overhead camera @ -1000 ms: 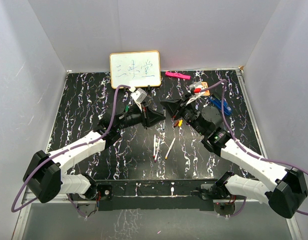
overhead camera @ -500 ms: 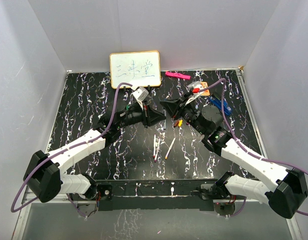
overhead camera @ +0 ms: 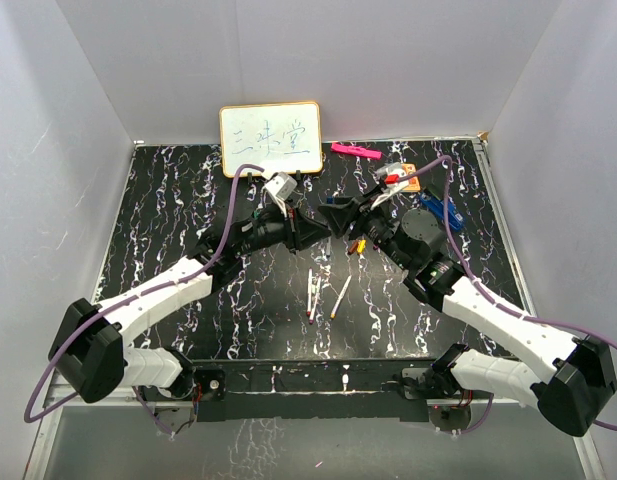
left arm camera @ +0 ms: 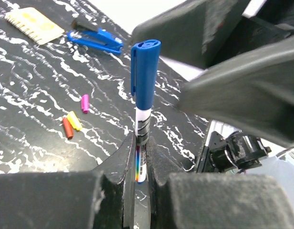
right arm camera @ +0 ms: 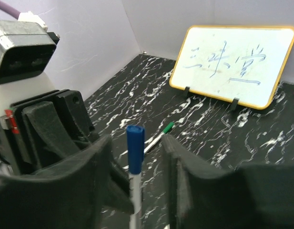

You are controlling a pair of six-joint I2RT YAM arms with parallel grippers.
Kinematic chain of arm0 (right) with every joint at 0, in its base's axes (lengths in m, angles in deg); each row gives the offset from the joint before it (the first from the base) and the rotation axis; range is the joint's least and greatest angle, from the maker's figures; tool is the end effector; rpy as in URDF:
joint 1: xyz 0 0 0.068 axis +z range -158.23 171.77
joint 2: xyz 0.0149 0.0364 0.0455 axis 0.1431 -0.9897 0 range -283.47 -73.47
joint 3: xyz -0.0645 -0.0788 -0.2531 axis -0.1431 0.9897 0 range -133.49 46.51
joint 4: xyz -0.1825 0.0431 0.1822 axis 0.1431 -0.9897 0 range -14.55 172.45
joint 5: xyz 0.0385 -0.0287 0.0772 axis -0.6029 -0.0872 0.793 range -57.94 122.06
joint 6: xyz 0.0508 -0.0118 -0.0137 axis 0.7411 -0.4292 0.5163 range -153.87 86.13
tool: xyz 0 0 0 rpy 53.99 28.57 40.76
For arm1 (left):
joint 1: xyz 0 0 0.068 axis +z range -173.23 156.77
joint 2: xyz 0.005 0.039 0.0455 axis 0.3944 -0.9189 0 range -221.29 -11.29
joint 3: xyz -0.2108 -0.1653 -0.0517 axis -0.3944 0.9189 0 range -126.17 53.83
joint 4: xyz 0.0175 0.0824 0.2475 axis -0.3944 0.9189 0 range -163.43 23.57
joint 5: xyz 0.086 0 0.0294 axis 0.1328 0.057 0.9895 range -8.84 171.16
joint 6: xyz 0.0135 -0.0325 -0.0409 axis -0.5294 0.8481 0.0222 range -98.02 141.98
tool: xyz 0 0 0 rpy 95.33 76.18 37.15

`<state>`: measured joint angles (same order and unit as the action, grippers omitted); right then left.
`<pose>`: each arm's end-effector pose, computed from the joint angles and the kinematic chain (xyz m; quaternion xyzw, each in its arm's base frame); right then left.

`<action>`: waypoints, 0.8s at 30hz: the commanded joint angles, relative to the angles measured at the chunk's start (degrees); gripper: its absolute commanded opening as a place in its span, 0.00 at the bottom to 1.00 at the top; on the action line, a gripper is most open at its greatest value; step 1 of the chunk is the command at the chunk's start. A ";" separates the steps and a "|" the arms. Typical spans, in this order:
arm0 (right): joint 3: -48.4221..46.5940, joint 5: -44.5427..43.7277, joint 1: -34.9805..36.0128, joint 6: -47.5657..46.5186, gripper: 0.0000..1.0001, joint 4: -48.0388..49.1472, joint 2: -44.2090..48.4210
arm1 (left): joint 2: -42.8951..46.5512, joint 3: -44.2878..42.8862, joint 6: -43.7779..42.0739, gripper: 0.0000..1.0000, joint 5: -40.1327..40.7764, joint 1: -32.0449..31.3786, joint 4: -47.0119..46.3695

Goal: Insert the pens into the pen caps

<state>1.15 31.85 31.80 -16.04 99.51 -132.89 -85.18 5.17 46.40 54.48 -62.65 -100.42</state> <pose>0.1895 0.1590 0.3453 -0.1312 0.6757 0.3498 0.6355 0.2213 -0.2026 0.3203 0.2526 0.6500 -0.5057 0.5079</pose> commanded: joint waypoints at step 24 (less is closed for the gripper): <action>-1.31 -27.26 0.20 5.02 0.98 -11.27 4.02 | -24.88 -17.96 -4.66 0.00 34.72 11.58 31.78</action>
<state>-1.23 7.99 31.89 -12.28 89.17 -130.97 -107.37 -7.97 42.27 84.95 -52.18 -73.84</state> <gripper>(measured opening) 0.980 0.054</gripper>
